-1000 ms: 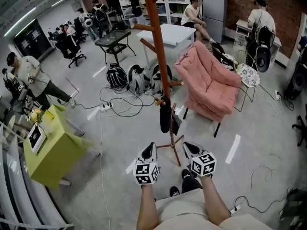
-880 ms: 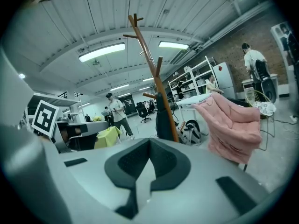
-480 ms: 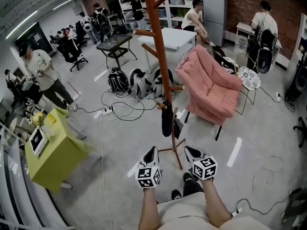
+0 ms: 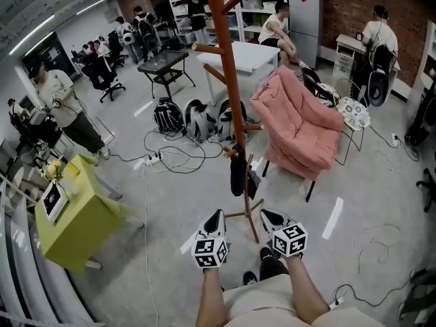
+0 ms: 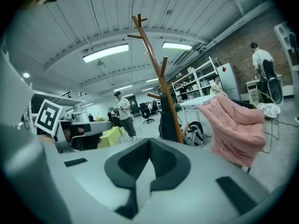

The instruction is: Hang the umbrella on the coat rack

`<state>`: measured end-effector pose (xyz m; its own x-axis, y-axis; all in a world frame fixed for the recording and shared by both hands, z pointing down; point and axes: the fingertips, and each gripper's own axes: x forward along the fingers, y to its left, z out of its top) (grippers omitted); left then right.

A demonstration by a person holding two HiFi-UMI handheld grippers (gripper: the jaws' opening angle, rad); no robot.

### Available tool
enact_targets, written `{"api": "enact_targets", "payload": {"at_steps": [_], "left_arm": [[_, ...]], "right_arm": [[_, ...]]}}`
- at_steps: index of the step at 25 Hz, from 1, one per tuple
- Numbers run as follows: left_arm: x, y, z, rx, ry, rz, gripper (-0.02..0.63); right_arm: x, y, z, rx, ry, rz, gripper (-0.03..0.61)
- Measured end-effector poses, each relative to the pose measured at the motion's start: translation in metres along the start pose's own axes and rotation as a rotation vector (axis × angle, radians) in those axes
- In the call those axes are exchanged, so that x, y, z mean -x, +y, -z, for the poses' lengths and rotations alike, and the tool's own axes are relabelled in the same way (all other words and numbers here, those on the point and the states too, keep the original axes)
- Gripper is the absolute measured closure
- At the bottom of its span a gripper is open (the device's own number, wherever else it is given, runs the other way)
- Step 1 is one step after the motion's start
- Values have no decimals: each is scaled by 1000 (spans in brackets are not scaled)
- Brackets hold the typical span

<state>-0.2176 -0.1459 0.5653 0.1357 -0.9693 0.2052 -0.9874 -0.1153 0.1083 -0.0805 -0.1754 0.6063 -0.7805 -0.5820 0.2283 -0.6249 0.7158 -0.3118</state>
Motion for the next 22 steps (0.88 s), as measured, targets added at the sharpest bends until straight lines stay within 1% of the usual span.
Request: {"api": "enact_targets", "payload": {"at_steps": [11, 18, 22], "left_arm": [[-1, -2, 1, -1, 7, 10, 606], [-5, -8, 3, 4, 10, 25, 607], [-6, -8, 3, 6, 8, 24, 607]], "right_arm": [[2, -3, 4, 16, 13, 21, 575], [7, -12, 5, 12, 18, 44, 575], [7, -11, 9, 7, 21, 41, 575]]}}
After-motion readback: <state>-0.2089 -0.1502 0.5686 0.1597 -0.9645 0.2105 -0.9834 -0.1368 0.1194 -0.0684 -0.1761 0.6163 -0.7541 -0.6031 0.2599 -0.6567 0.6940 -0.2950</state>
